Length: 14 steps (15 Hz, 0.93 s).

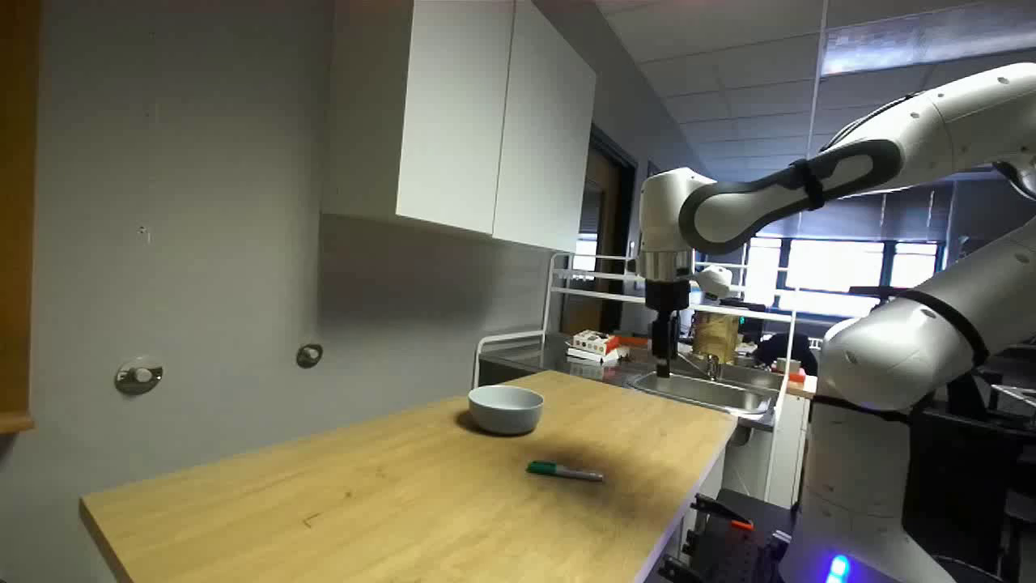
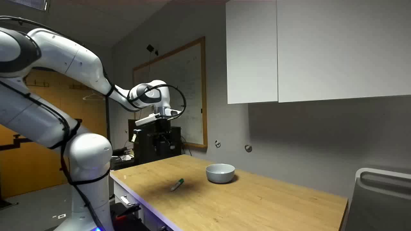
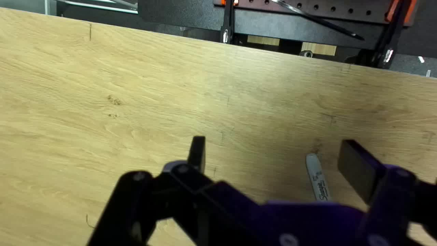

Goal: Put the marker in the white bowl

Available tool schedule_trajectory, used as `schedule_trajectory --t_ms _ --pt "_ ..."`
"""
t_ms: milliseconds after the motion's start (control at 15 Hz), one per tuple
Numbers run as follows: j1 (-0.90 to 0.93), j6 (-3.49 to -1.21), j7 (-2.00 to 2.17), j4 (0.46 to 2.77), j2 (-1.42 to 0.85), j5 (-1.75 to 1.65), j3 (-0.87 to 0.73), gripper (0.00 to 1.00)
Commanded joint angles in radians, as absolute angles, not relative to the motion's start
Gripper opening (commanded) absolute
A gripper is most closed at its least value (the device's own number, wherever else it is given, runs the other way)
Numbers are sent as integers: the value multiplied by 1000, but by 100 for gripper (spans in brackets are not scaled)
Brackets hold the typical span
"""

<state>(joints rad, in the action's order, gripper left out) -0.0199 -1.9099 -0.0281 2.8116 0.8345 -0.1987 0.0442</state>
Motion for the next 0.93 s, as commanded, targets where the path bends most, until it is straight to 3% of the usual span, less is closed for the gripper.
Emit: schedule_trajectory --t_ms 0,533,867 --pt "-12 -1906 -23 2811 833 -204 37 100" --pt "-12 -1906 -23 2812 829 -204 37 100" --pt "-22 -1968 53 2749 681 -182 50 100"
